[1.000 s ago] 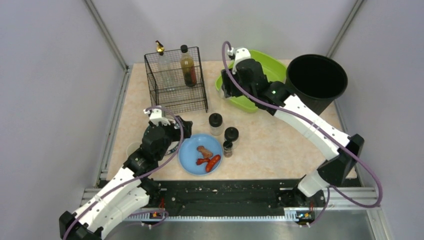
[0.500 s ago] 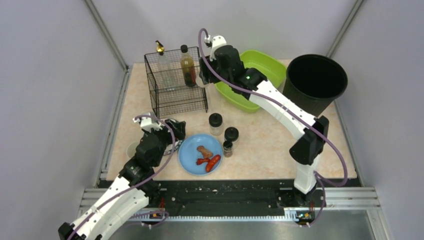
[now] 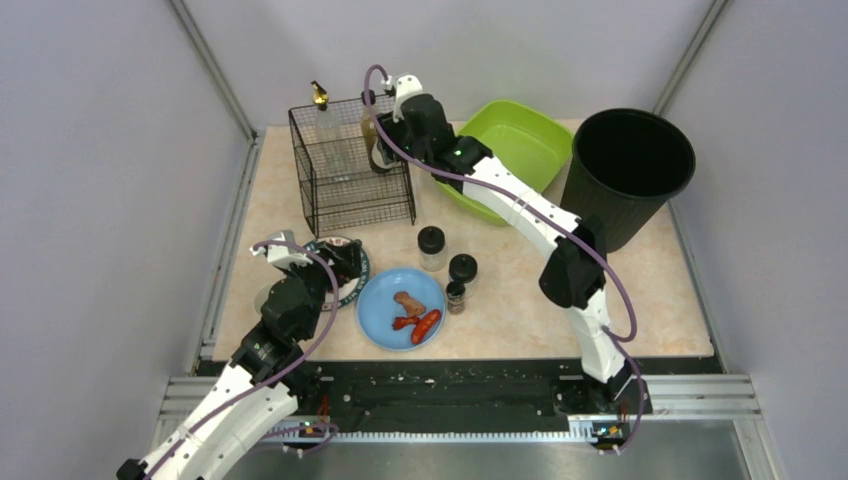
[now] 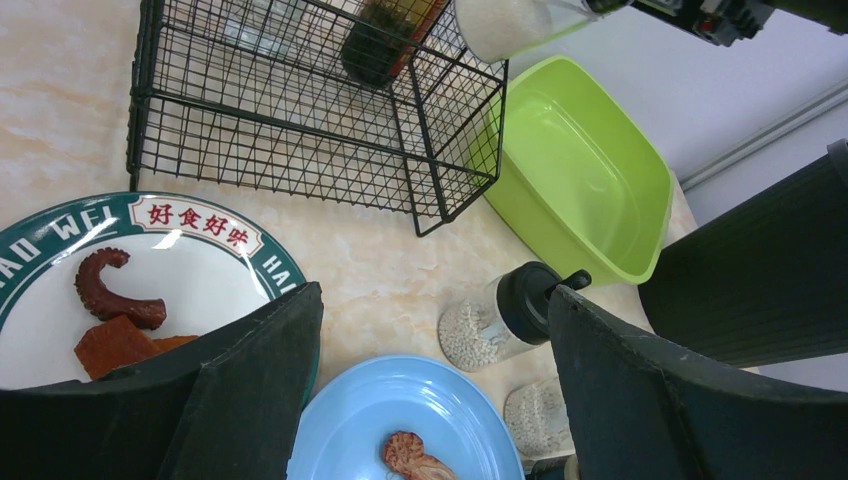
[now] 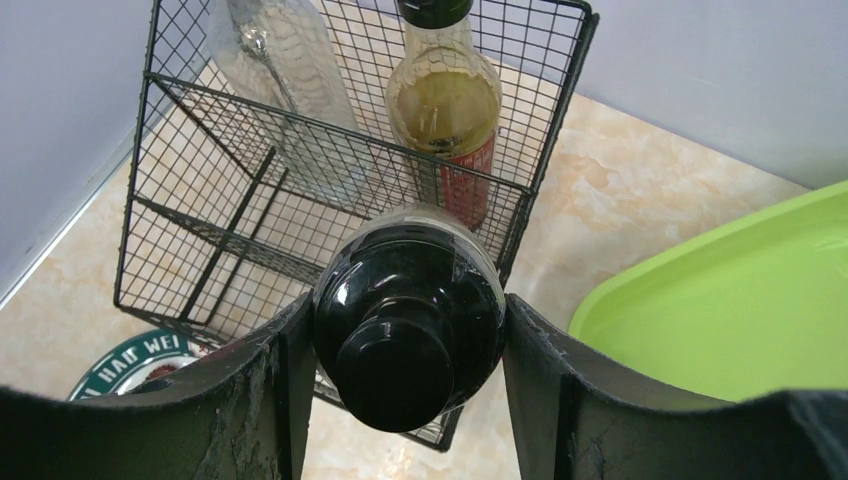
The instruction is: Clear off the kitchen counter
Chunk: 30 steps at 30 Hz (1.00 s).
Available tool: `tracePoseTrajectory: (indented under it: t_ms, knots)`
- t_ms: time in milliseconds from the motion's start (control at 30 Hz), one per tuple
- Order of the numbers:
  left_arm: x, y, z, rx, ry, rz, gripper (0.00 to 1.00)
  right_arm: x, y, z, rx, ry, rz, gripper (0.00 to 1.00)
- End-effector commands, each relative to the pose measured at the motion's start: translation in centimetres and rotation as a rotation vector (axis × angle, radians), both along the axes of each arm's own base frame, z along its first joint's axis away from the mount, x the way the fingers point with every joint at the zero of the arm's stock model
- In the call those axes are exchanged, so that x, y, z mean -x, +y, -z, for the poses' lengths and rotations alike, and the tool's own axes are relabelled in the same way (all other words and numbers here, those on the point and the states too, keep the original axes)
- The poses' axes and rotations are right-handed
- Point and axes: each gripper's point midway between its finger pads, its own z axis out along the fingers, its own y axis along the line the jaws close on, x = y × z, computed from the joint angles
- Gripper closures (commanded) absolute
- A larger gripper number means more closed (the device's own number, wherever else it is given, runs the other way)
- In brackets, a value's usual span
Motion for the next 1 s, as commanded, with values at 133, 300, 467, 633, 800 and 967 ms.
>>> tracePoseTrajectory:
  t_ms: [133, 300, 467, 633, 800, 967]
  knots:
    - [-0.2, -0.1, -0.5, 0.024, -0.027, -0.004, 0.13, -2.4, 1.9, -6.0, -0.136, -0.181, 0.023, 1.00]
    - [-0.2, -0.2, -0.6, 0.027, -0.028, 0.001, 0.13, -3.6, 2.4, -3.8, -0.120, -0.165, 0.042, 1.00]
    - [-0.1, -0.2, -0.7, 0.029, -0.029, 0.003, 0.13, -4.6, 2.9, -1.8, -0.121, -0.139, 0.063, 1.00]
    - [-0.1, -0.2, -0.7, 0.029, -0.030, 0.001, 0.13, -5.6, 3.1, -0.1, -0.126, -0.123, 0.088, 1.00]
    - [-0.1, -0.2, -0.7, 0.029, -0.031, 0.002, 0.13, -6.1, 3.5, 1.5, -0.130, -0.107, 0.100, 1.00]
    - [-0.1, -0.2, -0.8, 0.031, -0.032, 0.004, 0.13, -6.5, 4.2, 3.8, -0.121, -0.083, 0.095, 1.00]
